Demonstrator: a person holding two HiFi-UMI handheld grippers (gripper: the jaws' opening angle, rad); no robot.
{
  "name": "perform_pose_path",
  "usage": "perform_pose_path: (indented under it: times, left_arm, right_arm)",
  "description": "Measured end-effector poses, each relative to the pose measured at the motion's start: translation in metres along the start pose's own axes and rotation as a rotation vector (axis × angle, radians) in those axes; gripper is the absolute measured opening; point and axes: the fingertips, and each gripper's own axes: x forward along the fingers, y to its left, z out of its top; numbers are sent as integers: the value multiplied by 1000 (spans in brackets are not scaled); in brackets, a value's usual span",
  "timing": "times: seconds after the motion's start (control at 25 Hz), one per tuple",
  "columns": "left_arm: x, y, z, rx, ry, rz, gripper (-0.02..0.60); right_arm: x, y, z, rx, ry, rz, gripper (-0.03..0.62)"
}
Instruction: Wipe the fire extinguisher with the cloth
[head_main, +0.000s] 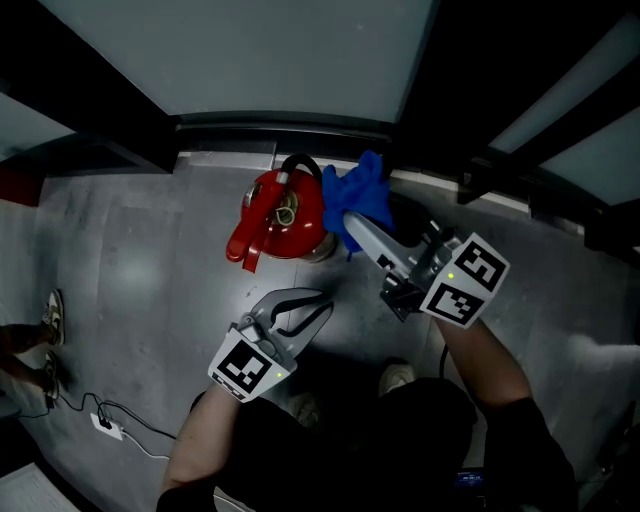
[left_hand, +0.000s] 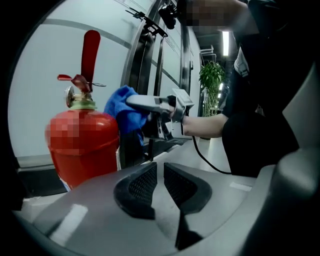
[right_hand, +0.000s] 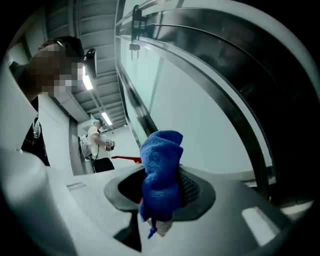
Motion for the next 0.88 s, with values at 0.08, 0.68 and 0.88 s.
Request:
perform_pose_path:
  times: [0.08, 0.68, 0.88]
  left_arm:
    - [3, -1, 1, 10, -6, -11, 51]
    - [0, -6, 0, 22, -13, -35, 51]
    - [-4, -10, -2, 29, 10, -31, 51]
  right_arm:
    - [6, 12, 4, -51, 10, 24, 135]
    - [-7, -6, -59, -143, 55, -45, 135]
    - [-13, -24, -98, -152, 128, -62, 135]
